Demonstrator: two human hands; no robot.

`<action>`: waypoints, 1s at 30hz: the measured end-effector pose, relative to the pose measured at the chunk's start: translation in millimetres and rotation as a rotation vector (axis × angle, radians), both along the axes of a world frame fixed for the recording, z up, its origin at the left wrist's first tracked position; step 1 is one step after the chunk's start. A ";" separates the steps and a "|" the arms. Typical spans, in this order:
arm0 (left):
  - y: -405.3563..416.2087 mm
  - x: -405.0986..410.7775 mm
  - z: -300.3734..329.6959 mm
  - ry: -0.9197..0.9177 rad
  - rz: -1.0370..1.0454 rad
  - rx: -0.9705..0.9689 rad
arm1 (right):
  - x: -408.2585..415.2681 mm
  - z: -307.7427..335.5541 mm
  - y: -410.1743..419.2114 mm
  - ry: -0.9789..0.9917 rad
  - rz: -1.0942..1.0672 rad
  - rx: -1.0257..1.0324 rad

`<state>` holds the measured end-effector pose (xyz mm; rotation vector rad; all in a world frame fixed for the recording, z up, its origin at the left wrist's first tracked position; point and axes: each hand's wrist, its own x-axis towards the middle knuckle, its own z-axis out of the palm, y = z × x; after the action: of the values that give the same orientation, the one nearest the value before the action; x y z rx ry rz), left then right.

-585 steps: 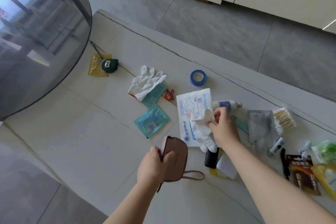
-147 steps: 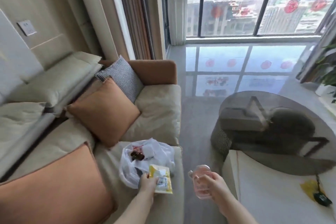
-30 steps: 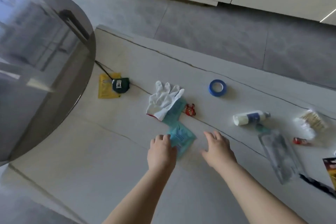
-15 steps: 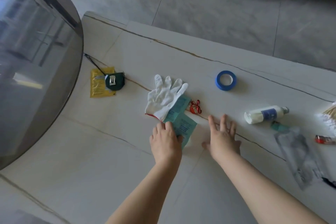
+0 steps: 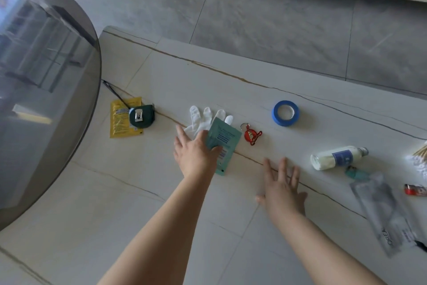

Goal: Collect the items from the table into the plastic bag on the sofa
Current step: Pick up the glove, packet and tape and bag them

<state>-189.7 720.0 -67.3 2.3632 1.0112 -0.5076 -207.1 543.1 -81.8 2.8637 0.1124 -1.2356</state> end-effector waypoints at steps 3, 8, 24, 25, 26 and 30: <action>7.0 -6.9 -3.4 -0.046 0.087 -0.053 | 0.8 1.5 1.0 0.006 0.003 -0.002; 14.0 -17.0 1.8 -0.234 0.354 -0.281 | 0.5 2.6 0.6 0.003 0.008 -0.005; 4.5 -2.3 -10.6 -0.147 0.319 -0.372 | 2.0 4.3 0.1 -0.030 -0.033 0.027; 0.6 0.6 -12.7 -0.108 0.216 -0.247 | 1.9 4.2 0.4 -0.028 -0.033 0.027; -2.7 1.6 -13.7 -0.078 0.161 -0.157 | 1.9 4.2 0.6 -0.030 -0.034 0.028; -8.6 -6.7 -13.1 -0.023 0.277 -0.172 | 2.7 1.5 -0.6 -0.042 -0.042 0.033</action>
<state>-196.4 711.4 -80.4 2.0330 1.2098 -0.4407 -204.4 542.5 -80.3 2.9332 0.0725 -1.1900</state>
